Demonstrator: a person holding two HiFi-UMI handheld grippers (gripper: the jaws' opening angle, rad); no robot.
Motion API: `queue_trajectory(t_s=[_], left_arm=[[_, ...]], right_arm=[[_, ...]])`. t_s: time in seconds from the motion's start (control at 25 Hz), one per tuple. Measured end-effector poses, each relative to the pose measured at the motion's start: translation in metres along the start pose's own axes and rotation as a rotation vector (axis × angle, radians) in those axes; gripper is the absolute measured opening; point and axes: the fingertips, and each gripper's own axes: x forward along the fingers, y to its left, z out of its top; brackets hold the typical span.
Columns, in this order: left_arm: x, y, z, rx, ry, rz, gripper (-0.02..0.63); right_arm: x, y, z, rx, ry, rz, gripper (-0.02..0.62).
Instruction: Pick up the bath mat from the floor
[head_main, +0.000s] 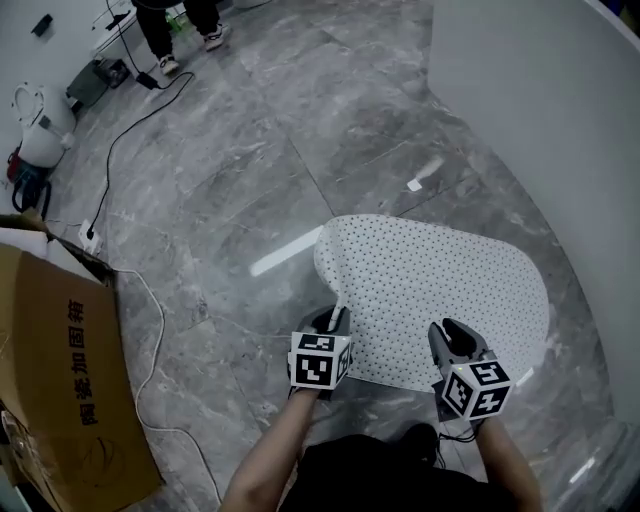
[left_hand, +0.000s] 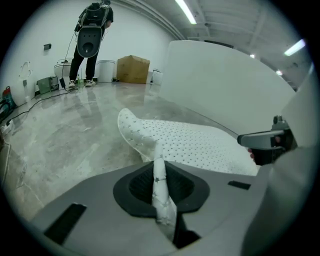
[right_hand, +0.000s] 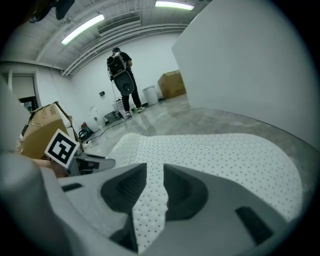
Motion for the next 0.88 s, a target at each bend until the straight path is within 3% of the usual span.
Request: queue_trajectory(t_s=[0.36,0.68,0.88], left_arm=[[0.022,-0.081,0.029,0.082,-0.024,-0.121,0.032],[0.050,-0.160,0.039,0.150,-0.001,-0.215,0.031],[0.065,-0.199,0.038,0.186,0.024,-0.271,0.031]], right_arm=[[-0.073,-0.103,-0.022,0.139,-0.053,-0.240,0.106],[-0.154,-0.206,-0.061,0.315,-0.094,-0.510,0.106],[-0.176,-0.250,-0.077,0.314,-0.065,-0.586,0.106]])
